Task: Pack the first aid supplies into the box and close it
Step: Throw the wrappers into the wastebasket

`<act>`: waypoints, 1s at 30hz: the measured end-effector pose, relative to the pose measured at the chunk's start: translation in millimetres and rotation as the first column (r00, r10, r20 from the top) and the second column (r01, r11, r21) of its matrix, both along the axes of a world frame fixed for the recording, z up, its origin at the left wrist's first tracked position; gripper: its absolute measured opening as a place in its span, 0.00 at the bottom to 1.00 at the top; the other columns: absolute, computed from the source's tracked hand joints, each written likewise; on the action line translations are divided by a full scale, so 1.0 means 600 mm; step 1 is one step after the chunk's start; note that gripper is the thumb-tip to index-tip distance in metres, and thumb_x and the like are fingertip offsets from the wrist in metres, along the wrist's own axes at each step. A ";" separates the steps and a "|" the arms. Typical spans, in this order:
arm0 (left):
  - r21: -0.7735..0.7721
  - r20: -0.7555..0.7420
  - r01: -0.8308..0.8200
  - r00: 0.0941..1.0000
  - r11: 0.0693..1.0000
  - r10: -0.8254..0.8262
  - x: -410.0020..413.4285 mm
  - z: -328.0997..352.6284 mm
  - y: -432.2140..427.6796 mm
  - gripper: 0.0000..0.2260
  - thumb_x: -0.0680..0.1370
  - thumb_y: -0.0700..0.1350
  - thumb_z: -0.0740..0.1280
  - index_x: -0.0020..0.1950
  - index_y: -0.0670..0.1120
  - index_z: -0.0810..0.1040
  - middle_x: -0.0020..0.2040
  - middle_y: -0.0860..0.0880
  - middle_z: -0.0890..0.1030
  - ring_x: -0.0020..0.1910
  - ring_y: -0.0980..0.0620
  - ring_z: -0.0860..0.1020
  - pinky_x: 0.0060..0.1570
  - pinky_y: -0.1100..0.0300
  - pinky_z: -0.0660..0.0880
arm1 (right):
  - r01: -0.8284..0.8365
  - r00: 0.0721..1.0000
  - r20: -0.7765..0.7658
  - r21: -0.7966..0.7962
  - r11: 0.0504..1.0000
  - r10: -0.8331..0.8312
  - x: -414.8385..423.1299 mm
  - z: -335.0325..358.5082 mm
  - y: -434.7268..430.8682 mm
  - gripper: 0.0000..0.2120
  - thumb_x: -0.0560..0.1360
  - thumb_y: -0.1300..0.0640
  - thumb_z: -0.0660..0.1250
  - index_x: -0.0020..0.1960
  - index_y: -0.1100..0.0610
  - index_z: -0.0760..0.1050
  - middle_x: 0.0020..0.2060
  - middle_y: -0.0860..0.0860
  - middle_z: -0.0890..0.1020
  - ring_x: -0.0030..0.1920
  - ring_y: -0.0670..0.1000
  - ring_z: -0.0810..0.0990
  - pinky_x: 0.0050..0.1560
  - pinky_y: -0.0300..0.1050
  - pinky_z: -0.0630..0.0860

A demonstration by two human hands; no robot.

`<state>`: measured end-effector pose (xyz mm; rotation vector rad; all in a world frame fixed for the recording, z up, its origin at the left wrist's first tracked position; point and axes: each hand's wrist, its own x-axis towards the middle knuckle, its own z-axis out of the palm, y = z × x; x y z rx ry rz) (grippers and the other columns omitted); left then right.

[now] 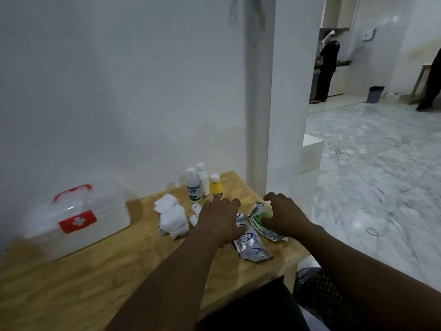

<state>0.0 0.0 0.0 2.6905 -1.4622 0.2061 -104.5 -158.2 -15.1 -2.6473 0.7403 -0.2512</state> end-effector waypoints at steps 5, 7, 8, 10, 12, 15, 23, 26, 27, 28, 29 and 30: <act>0.041 -0.014 -0.017 1.000 0.999 0.017 0.019 -0.020 -0.031 0.23 0.74 0.59 0.67 0.66 0.51 0.72 0.58 0.48 0.82 0.58 0.43 0.78 0.56 0.49 0.67 | 0.056 0.988 -0.146 0.039 0.998 -0.050 0.028 -0.013 -0.028 0.36 0.69 0.43 0.71 0.70 0.58 0.65 0.65 0.59 0.74 0.65 0.61 0.72 0.65 0.54 0.71; 0.009 -0.041 -0.011 0.999 1.000 0.011 0.023 -0.024 -0.038 0.21 0.75 0.57 0.67 0.65 0.51 0.72 0.57 0.48 0.82 0.58 0.44 0.79 0.55 0.50 0.67 | 0.065 0.984 -0.172 0.077 0.995 -0.051 0.034 -0.016 -0.039 0.34 0.70 0.42 0.71 0.68 0.60 0.68 0.64 0.59 0.76 0.64 0.60 0.74 0.63 0.50 0.72; -0.011 -0.044 -0.009 0.999 1.000 0.008 0.027 -0.027 -0.041 0.20 0.76 0.56 0.67 0.65 0.51 0.73 0.57 0.48 0.83 0.57 0.44 0.79 0.54 0.51 0.68 | 0.071 0.984 -0.167 0.093 0.993 -0.055 0.034 -0.014 -0.042 0.32 0.71 0.43 0.72 0.67 0.60 0.70 0.63 0.58 0.77 0.62 0.59 0.76 0.61 0.49 0.72; -0.041 -0.072 -0.009 0.997 0.999 0.006 0.033 -0.029 -0.045 0.17 0.76 0.54 0.68 0.63 0.51 0.75 0.56 0.48 0.83 0.56 0.45 0.79 0.52 0.52 0.69 | 0.096 0.987 -0.138 0.131 0.987 -0.078 0.035 -0.017 -0.050 0.27 0.70 0.44 0.73 0.62 0.59 0.73 0.60 0.57 0.79 0.58 0.57 0.77 0.55 0.48 0.74; -0.083 -0.112 -0.005 0.994 0.997 -0.004 0.034 -0.028 -0.047 0.15 0.77 0.53 0.68 0.61 0.51 0.78 0.56 0.49 0.83 0.54 0.46 0.80 0.49 0.54 0.70 | 0.137 0.988 -0.091 0.131 0.982 -0.126 0.030 -0.020 -0.055 0.24 0.69 0.45 0.74 0.58 0.58 0.74 0.56 0.55 0.79 0.56 0.57 0.78 0.50 0.47 0.73; -0.179 -0.198 -0.030 0.980 0.983 -0.007 0.028 -0.018 -0.046 0.11 0.77 0.50 0.67 0.58 0.50 0.82 0.54 0.49 0.84 0.51 0.46 0.81 0.42 0.57 0.72 | 0.195 0.981 -0.016 0.163 0.967 -0.195 0.014 -0.023 -0.060 0.20 0.68 0.46 0.74 0.53 0.56 0.74 0.51 0.53 0.79 0.51 0.55 0.76 0.47 0.46 0.71; -0.442 -0.370 -0.114 0.927 0.890 -0.065 -0.029 0.042 -0.063 0.07 0.77 0.47 0.68 0.47 0.47 0.85 0.41 0.49 0.83 0.40 0.50 0.79 0.34 0.60 0.70 | 0.185 0.908 0.352 0.154 0.971 -0.229 -0.082 0.042 -0.061 0.05 0.73 0.55 0.69 0.42 0.53 0.73 0.34 0.48 0.77 0.39 0.54 0.76 0.38 0.44 0.68; -0.471 -0.419 -0.099 0.899 0.877 -0.124 -0.077 0.059 -0.085 0.06 0.76 0.47 0.70 0.45 0.47 0.84 0.38 0.50 0.82 0.39 0.49 0.80 0.36 0.60 0.71 | 0.225 0.883 0.387 0.149 0.963 -0.267 -0.142 0.065 -0.076 0.03 0.72 0.56 0.69 0.45 0.53 0.76 0.36 0.53 0.81 0.42 0.57 0.78 0.41 0.46 0.71; -0.473 -0.427 -0.087 0.893 0.877 -0.141 -0.094 0.060 -0.096 0.05 0.75 0.47 0.70 0.44 0.48 0.84 0.38 0.50 0.82 0.40 0.49 0.80 0.38 0.59 0.73 | 0.241 0.873 0.396 0.161 0.957 -0.286 -0.163 0.068 -0.083 0.02 0.72 0.56 0.68 0.43 0.53 0.76 0.34 0.52 0.80 0.42 0.58 0.78 0.41 0.46 0.71; -0.470 -0.442 -0.080 0.883 0.879 -0.156 -0.112 0.058 -0.110 0.05 0.75 0.48 0.70 0.43 0.48 0.84 0.38 0.50 0.83 0.41 0.48 0.81 0.39 0.58 0.74 | 0.260 0.863 0.399 0.177 0.949 -0.311 -0.185 0.069 -0.090 0.03 0.72 0.54 0.67 0.40 0.52 0.75 0.32 0.50 0.79 0.42 0.58 0.78 0.40 0.46 0.70; -0.465 -0.459 -0.073 0.872 0.882 -0.170 -0.130 0.054 -0.125 0.06 0.76 0.49 0.70 0.42 0.48 0.83 0.37 0.49 0.83 0.40 0.47 0.81 0.39 0.57 0.75 | 0.280 0.854 0.396 0.198 0.939 -0.338 -0.205 0.066 -0.098 0.05 0.70 0.52 0.66 0.37 0.52 0.73 0.30 0.49 0.77 0.40 0.58 0.77 0.39 0.45 0.68; -0.460 -0.474 -0.063 0.861 0.886 -0.185 -0.148 0.047 -0.144 0.08 0.76 0.50 0.69 0.41 0.47 0.82 0.37 0.49 0.83 0.40 0.46 0.82 0.39 0.57 0.76 | 0.308 0.847 0.381 0.219 0.926 -0.371 -0.223 0.060 -0.108 0.06 0.69 0.51 0.65 0.35 0.52 0.72 0.28 0.49 0.76 0.39 0.58 0.76 0.38 0.45 0.67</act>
